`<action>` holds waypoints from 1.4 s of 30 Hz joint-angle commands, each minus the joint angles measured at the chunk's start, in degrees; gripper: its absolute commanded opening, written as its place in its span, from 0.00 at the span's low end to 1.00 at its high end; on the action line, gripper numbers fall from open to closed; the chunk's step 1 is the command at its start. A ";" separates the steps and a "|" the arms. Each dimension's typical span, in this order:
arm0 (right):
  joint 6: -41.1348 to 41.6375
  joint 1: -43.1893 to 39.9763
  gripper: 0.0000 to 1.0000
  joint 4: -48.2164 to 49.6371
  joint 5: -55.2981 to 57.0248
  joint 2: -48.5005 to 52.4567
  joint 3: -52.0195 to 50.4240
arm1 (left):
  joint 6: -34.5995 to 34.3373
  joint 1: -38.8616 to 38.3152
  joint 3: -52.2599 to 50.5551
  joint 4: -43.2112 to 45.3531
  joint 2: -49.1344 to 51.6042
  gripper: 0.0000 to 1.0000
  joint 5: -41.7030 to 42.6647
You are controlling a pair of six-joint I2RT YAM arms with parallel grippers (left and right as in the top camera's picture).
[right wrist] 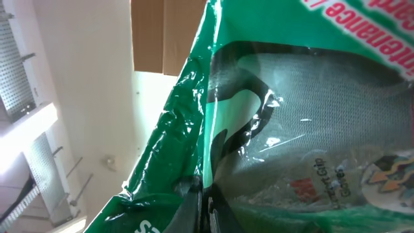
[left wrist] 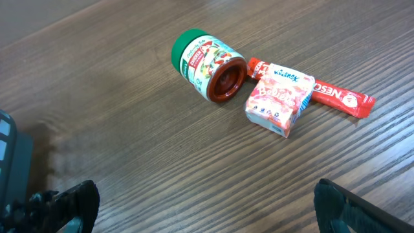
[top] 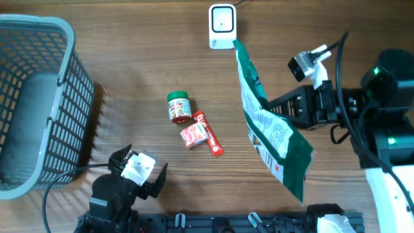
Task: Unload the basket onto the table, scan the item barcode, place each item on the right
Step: 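Lift the green glove packet with the right gripper and swing it right, then hold the green glove packet in front of the scanner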
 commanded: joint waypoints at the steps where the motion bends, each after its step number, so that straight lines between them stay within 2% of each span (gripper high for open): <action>1: 11.61 -3.67 0.04 -0.22 -3.63 -0.61 0.31 | 0.72 0.33 -0.26 0.15 -0.26 1.00 0.04; 3: 11.56 -9.33 0.04 -4.52 -3.65 -0.66 0.31 | 0.74 0.33 -0.26 0.15 -0.28 1.00 0.04; 5: 10.56 -18.84 0.04 -13.35 -3.69 -0.90 0.31 | 0.72 0.33 -0.26 0.15 -0.26 1.00 0.07; 8: 10.32 -26.80 0.04 -15.67 -3.72 -0.94 0.31 | 0.72 0.33 -0.26 0.15 -0.28 1.00 0.07; 15: 7.28 -25.27 0.04 -11.74 -3.74 -3.10 0.31 | 0.72 0.33 -0.26 0.15 -0.26 1.00 0.07; 22: 7.02 -24.20 0.04 20.57 -3.72 -9.68 0.31 | 0.72 0.33 -0.26 0.15 -0.28 1.00 0.04; 23: 3.17 -24.13 0.04 24.79 -3.72 -10.01 0.31 | 0.72 0.33 -0.26 0.15 -0.28 1.00 0.07; 24: -4.59 -23.30 0.04 25.64 -3.72 -10.12 0.31 | 0.72 0.33 -0.26 0.15 -0.26 1.00 0.07; 25: -23.26 -19.23 0.04 20.06 -3.67 -9.64 0.28 | 0.72 0.33 -0.26 0.15 -0.26 1.00 0.04; 27: -39.71 -13.60 0.04 12.02 -3.67 -7.39 0.28 | 0.72 0.33 -0.26 0.15 -0.26 1.00 0.07; 29: -48.54 -6.60 0.04 8.31 -3.50 -1.60 0.28 | 0.72 0.33 -0.26 0.15 -0.28 1.00 0.04; 30: -48.19 -3.87 0.04 8.28 -2.10 1.64 0.28 | 0.72 0.33 -0.26 0.15 -0.28 1.00 0.07; 33: -48.00 3.69 0.04 7.85 15.54 16.24 0.31 | 0.72 0.33 -0.26 0.15 -0.28 1.00 0.07; 37: -47.98 5.75 0.04 12.87 32.74 31.39 0.81 | 0.72 0.33 -0.26 0.15 -0.26 1.00 0.04; 40: -48.61 6.38 0.04 11.23 57.51 37.09 4.42 | 0.72 0.33 -0.26 0.15 -0.28 1.00 0.07; 42: -49.53 7.93 0.04 11.91 66.77 38.32 6.97 | 0.72 0.33 -0.26 0.15 -0.26 1.00 0.04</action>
